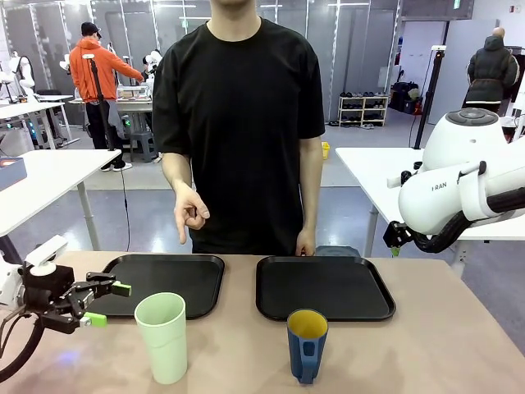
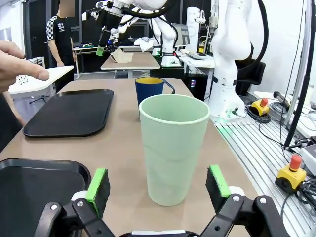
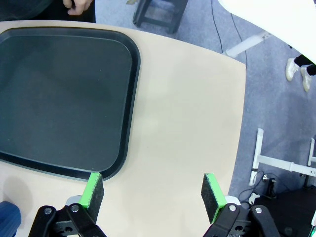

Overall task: Sort and store the cups by type.
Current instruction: Pick up the Reusable plastic cup.

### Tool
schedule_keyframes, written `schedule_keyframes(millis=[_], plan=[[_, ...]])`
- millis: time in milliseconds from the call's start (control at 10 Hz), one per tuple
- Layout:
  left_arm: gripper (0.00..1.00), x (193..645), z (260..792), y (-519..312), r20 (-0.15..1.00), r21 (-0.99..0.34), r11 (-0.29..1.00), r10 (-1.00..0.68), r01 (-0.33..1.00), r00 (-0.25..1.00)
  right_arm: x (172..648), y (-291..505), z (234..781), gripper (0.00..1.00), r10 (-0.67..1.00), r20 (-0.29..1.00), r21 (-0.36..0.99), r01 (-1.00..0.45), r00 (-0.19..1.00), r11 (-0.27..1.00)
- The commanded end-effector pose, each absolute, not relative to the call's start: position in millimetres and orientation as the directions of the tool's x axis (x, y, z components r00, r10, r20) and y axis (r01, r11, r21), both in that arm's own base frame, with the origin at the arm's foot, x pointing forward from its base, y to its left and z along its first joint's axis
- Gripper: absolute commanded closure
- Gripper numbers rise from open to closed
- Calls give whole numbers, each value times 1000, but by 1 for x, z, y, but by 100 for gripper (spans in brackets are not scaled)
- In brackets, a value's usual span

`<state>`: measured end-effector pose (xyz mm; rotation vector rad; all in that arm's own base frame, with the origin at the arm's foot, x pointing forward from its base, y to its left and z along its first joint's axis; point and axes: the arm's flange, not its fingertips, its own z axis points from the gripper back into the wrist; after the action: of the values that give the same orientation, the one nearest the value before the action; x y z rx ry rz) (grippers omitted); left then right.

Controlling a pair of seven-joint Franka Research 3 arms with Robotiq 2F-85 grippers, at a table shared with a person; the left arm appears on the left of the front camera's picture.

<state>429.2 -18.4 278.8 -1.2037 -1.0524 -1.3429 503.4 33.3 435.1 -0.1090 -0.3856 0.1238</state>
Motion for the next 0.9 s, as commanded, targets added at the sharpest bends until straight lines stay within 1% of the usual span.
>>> schedule_keyframes(millis=[0,100,300,500,800], plan=[[0,430,279,-17,992,-16,-112,-125,994,2,504,33,436,0,140,369,-131,-98,919,987],[0,436,275,-18,990,-20,-133,-141,991,1,504,33,436,0,140,369,-131,-98,919,987],[0,436,262,-26,993,-15,-183,-115,983,-6,504,33,436,0,140,369,-131,-98,919,987],[0,434,246,-37,993,-19,-167,-120,986,-1,504,33,436,0,140,369,-131,-98,919,987],[0,435,224,-50,991,-37,-197,-133,980,11,504,33,436,0,140,369,-131,-98,919,987]])
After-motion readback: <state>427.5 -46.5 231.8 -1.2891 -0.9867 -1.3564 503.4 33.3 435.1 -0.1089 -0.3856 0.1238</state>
